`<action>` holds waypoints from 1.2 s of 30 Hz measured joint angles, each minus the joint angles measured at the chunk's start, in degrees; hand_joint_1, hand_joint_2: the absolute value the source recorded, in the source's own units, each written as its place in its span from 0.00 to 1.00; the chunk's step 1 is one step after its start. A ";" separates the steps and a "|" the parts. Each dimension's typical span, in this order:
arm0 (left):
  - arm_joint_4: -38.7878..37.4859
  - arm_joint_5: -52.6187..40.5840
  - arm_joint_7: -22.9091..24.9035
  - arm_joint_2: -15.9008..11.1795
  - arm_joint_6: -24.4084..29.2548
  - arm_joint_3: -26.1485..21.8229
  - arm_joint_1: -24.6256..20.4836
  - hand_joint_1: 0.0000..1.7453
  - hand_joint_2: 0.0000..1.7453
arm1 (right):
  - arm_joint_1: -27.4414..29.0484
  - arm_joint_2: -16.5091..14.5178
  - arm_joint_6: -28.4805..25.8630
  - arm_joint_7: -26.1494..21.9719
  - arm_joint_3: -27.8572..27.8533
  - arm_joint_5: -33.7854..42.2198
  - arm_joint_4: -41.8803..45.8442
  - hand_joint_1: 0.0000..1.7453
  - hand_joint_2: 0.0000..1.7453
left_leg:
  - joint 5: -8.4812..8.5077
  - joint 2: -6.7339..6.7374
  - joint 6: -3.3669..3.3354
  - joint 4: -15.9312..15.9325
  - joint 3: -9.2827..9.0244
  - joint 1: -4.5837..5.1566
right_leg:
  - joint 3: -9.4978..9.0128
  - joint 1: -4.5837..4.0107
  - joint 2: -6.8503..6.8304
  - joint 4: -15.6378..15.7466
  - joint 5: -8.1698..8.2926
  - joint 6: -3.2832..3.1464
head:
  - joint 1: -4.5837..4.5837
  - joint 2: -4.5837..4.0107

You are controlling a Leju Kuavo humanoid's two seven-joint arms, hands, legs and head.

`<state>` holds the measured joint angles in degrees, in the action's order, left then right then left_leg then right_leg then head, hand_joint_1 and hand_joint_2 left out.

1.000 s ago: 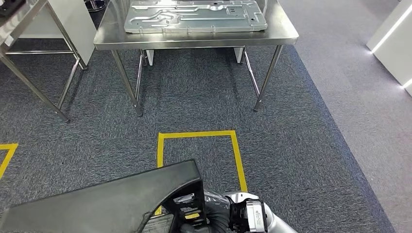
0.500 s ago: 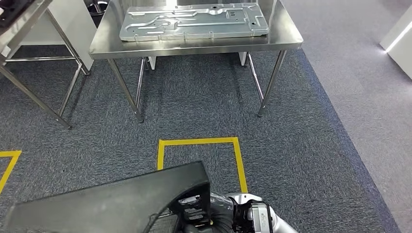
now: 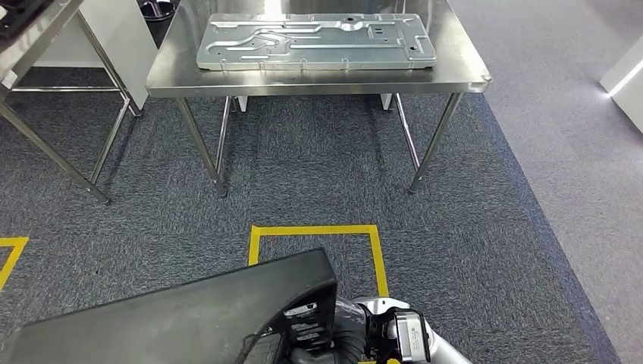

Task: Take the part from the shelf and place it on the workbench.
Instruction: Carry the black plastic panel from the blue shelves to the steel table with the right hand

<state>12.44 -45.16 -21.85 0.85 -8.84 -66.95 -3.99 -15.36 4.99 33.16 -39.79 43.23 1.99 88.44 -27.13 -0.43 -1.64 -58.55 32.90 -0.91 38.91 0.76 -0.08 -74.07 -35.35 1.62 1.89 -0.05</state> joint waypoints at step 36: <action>0.02 -0.01 -0.13 -0.12 -0.24 -1.14 0.43 0.00 1.00 | -0.23 -0.13 0.00 0.02 0.02 0.40 -0.71 1.00 1.00 | -3.94 -0.47 1.11 1.01 -6.73 0.15 | -0.95 0.42 -0.16 12.18 9.53 0.33 | -0.27 0.01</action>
<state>12.46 -45.17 -21.98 0.73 -9.08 -68.08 -3.56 -15.59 4.87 33.16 -39.77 43.24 2.39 87.73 -31.08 -0.90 -0.53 -57.53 26.17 -0.76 37.95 1.18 -0.24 -61.89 -25.82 1.95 1.61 -0.04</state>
